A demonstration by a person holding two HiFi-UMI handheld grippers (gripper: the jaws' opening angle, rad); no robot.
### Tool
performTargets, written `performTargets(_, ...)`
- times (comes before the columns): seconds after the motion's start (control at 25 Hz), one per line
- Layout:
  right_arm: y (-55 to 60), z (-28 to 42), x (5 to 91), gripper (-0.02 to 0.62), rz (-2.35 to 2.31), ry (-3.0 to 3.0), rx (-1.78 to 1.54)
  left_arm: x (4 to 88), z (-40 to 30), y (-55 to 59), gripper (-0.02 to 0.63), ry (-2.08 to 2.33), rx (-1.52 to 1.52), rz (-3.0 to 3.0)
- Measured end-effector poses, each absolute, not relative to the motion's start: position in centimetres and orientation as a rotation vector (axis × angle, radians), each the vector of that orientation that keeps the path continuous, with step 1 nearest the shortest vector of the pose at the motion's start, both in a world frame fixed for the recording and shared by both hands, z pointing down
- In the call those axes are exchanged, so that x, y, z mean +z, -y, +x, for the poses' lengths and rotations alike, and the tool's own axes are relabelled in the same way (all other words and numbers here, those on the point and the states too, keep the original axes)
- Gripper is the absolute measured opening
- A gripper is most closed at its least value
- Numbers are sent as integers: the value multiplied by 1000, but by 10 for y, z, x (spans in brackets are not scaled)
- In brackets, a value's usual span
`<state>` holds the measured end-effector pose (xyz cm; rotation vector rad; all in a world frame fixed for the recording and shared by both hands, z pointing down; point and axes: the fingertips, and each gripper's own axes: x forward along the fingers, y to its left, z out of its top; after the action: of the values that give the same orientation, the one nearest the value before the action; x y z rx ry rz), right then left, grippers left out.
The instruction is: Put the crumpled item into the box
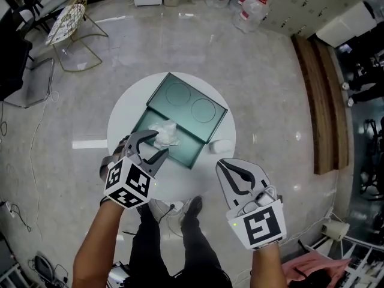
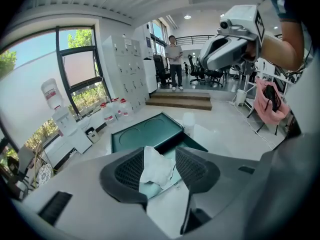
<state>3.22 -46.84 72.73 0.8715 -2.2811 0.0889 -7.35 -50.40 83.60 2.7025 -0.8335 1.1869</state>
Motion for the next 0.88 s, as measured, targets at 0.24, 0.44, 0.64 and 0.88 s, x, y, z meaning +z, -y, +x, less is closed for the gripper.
performTargets(0.24,472,19,675,38,896,2300,34,750,-91,508,196,936,1126,2784)
performTargets(0.44,466,15,612,38,928,2312,-15,651,-105,495,148,1037,1014,2860)
performTargets(0.64,451,14,548,38,957,2324,-69,553,-118,469,53,1130,907,2962)
performTargets(0.88,426,6,471,38,987,2359,-127,448,-142,429,20,1243,822,3043)
